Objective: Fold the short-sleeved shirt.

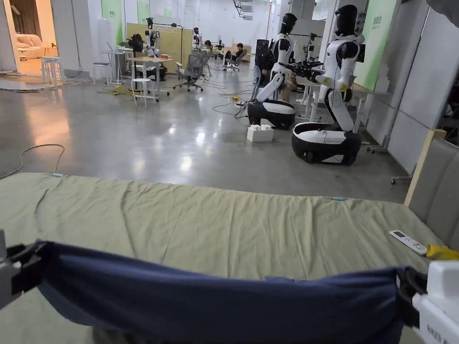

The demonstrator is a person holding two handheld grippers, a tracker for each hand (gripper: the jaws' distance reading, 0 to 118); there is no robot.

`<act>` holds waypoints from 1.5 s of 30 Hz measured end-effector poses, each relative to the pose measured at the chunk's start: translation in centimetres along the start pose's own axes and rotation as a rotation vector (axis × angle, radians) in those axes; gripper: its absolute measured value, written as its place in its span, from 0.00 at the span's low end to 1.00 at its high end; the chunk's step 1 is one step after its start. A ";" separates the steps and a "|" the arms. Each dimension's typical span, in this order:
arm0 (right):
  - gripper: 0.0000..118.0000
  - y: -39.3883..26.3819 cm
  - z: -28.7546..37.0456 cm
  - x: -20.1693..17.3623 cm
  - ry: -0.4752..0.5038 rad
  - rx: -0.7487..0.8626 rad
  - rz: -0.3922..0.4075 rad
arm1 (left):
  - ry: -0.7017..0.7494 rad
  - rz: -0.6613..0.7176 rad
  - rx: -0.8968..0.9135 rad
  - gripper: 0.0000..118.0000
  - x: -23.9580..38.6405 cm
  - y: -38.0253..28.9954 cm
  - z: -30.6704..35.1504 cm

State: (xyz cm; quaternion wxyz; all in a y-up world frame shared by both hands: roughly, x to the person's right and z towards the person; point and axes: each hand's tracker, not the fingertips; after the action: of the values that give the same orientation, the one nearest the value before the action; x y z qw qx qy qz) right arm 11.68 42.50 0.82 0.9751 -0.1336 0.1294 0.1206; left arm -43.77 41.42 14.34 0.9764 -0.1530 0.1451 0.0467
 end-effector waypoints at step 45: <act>0.74 -14.2 -1.2 -4.4 -0.017 -0.373 -0.060 | 0.037 -0.050 -0.379 0.50 4.4 -13.9 -0.8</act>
State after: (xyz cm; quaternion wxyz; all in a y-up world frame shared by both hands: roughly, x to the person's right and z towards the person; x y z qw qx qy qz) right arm 11.10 27.97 4.24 0.9377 -0.3146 0.0927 0.1147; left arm -37.89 28.14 16.25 0.9282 -0.3384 0.1477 0.0461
